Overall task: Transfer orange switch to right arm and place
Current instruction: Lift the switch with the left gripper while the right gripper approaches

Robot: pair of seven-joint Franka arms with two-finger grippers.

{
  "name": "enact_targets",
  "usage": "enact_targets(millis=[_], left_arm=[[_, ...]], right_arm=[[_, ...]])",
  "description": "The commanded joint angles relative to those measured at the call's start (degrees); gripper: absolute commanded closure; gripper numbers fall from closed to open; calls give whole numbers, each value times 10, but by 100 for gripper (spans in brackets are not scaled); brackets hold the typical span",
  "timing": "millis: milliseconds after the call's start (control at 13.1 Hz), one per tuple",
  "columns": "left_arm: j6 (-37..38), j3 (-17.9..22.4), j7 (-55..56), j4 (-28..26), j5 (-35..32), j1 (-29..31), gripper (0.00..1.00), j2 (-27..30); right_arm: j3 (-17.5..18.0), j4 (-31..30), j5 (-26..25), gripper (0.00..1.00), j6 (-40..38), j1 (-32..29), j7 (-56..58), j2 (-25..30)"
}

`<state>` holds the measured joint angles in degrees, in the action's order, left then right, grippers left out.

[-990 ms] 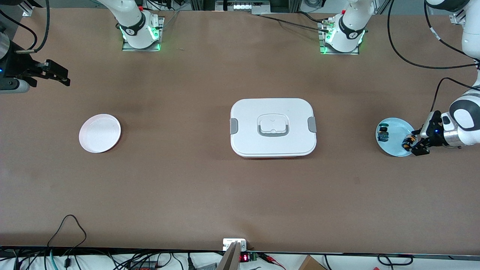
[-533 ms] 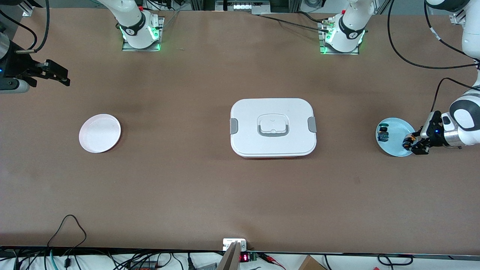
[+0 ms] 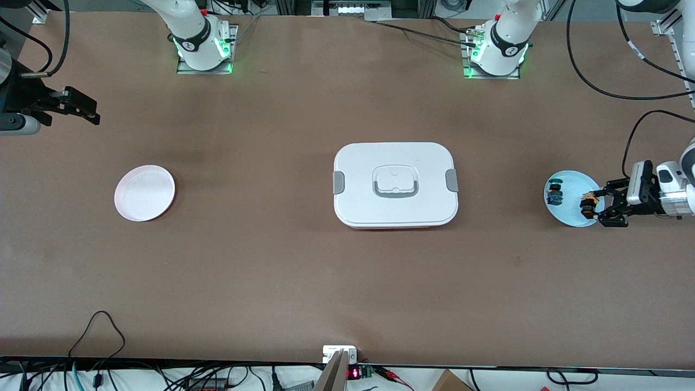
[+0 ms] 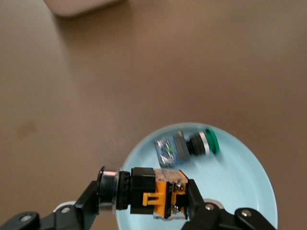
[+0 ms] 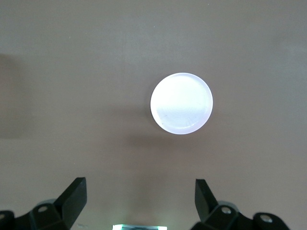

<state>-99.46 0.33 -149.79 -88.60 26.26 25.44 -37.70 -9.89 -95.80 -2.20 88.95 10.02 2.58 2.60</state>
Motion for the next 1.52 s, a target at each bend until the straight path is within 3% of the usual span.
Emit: enact_targets(millis=[0, 228, 381, 533, 685, 837, 1066, 1218, 1446], left_arm=[[90, -13, 55, 33, 74, -6, 100, 1], [178, -74, 218, 33, 170, -7, 100, -1], [241, -136, 334, 33, 248, -6, 100, -2], [236, -208, 355, 27, 390, -11, 100, -4], [200, -220, 359, 30, 481, -75, 100, -4], [135, -220, 360, 26, 582, -154, 100, -3], [-48, -222, 378, 32, 727, -282, 100, 11], [-171, -221, 388, 51, 804, -361, 100, 18], [-321, -222, 441, 98, 810, -431, 100, 25]], right_arm=[[0, 11, 2, 0, -4, 0, -2, -3], [-2, 11, 3, 0, -11, -4, 7, -3], [-1, 11, 3, 0, -12, -4, 2, -3], [0, 10, 9, 0, -15, 0, 8, -7], [-1, 10, 59, 0, -24, -4, 7, -8], [-2, 11, 84, 0, -16, -8, 8, -19], [-1, 11, 111, 0, -11, -5, 8, -28], [-1, 11, 197, 0, -18, -4, 7, -34], [0, -2, 341, 0, -19, -1, 12, -47]])
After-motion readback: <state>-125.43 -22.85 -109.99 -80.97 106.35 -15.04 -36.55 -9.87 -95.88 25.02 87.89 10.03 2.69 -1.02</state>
